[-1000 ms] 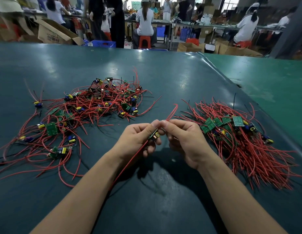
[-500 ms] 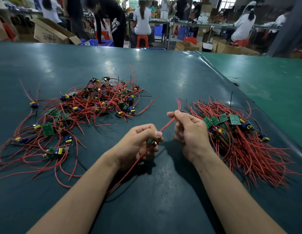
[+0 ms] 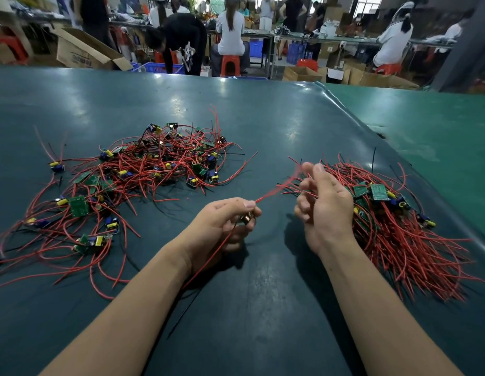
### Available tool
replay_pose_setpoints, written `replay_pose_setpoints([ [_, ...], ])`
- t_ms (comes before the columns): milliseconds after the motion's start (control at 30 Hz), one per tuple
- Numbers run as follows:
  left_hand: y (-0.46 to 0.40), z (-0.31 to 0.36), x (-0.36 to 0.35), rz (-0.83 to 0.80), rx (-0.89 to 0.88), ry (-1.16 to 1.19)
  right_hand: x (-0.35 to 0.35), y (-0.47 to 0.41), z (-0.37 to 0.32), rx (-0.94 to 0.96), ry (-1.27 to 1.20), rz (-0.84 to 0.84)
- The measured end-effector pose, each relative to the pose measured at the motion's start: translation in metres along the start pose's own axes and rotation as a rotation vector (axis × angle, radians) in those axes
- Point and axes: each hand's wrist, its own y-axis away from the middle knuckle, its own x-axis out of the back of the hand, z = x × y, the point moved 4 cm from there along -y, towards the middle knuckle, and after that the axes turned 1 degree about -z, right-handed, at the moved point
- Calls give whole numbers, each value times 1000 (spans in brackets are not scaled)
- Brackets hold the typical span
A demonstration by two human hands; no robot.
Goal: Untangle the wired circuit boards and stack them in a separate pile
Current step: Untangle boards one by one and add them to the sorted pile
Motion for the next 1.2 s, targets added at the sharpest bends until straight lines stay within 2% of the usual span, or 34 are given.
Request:
replay_pose_setpoints([
  [67, -1, 2, 3, 66, -47, 28, -2, 4, 4, -62, 196, -70],
  [133, 0, 3, 5, 132, -120, 0, -11, 15, 13, -112, 393, -217],
  [233, 4, 6, 1, 175, -273, -208, -24, 29, 23, -73, 403, -359],
  [400, 6, 5, -4, 240, -402, -565, -17, 22, 19, 11, 388, -231],
  [500, 7, 5, -4, 232, -395, -606, -10, 14, 11, 32, 296, -126],
  [767, 11, 8, -7, 113, -351, -457, 2, 8, -7, 143, 65, 81],
  [900, 9, 12, 9, 251, -325, -118, 11, 4, -14, 117, -120, 145],
  [967, 9, 14, 15, 323, -349, -120, 7, 7, -11, 42, -5, 55],
  [1067, 7, 13, 10, 342, -398, -149, -18, 25, 13, -129, 407, -319],
  [1133, 8, 12, 7, 336, -423, -150, -31, 40, 28, -227, 553, -550],
  [1200, 9, 14, 8, 321, -417, -124, -36, 46, 32, -215, 634, -635],
])
